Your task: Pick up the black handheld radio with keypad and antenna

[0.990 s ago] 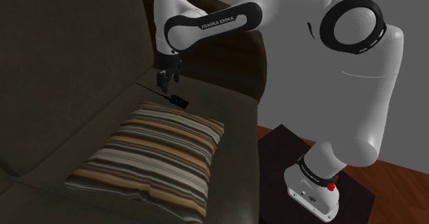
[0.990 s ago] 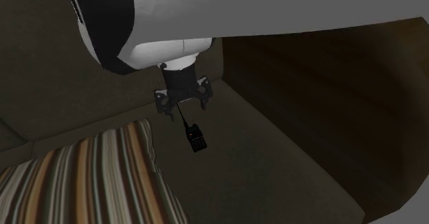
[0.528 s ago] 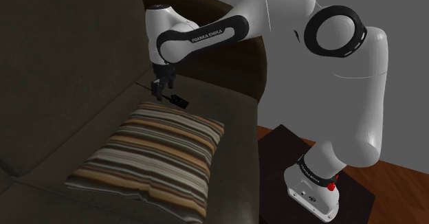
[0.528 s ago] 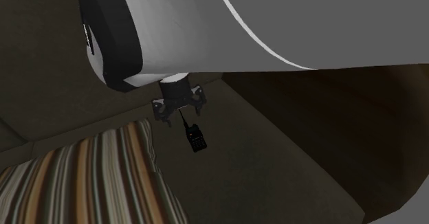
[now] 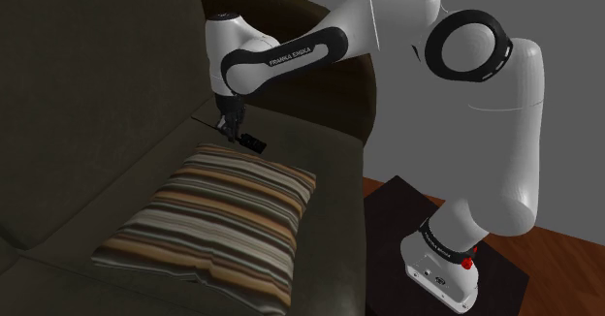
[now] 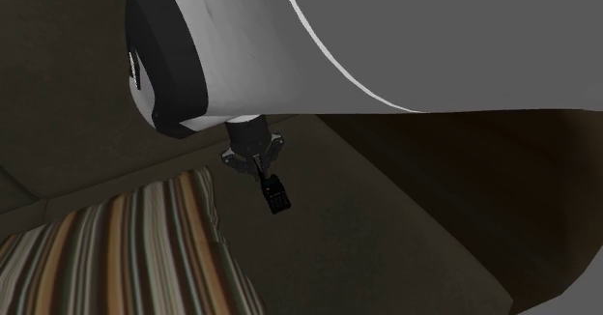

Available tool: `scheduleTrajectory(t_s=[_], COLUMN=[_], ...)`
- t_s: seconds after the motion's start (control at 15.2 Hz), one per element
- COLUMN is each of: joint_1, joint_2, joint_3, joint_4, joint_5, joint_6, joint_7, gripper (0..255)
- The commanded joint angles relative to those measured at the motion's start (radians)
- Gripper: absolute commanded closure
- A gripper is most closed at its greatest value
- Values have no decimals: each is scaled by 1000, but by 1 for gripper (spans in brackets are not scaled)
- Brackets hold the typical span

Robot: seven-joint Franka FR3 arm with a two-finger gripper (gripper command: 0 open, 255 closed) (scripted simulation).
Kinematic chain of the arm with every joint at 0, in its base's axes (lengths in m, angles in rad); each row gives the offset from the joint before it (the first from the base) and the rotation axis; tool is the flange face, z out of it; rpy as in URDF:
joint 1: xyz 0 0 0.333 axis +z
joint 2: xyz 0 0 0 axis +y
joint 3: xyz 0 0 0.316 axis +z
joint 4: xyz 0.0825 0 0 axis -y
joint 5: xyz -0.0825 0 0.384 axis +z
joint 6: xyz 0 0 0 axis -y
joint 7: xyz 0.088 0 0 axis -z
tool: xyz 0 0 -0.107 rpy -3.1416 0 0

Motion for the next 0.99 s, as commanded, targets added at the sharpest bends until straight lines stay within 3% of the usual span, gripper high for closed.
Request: scheduleTrajectory(t_s=[0.0,0.26,0.92], joint_1=[0,-1,-5], joint_2=[0,-1,-54], joint_3=[0,0,12], joint_4=[0,-1,56], joint_5=[0,0,23], joint_6=[0,0,-107], joint_7=[0,-1,-19], gripper=[255,255,255])
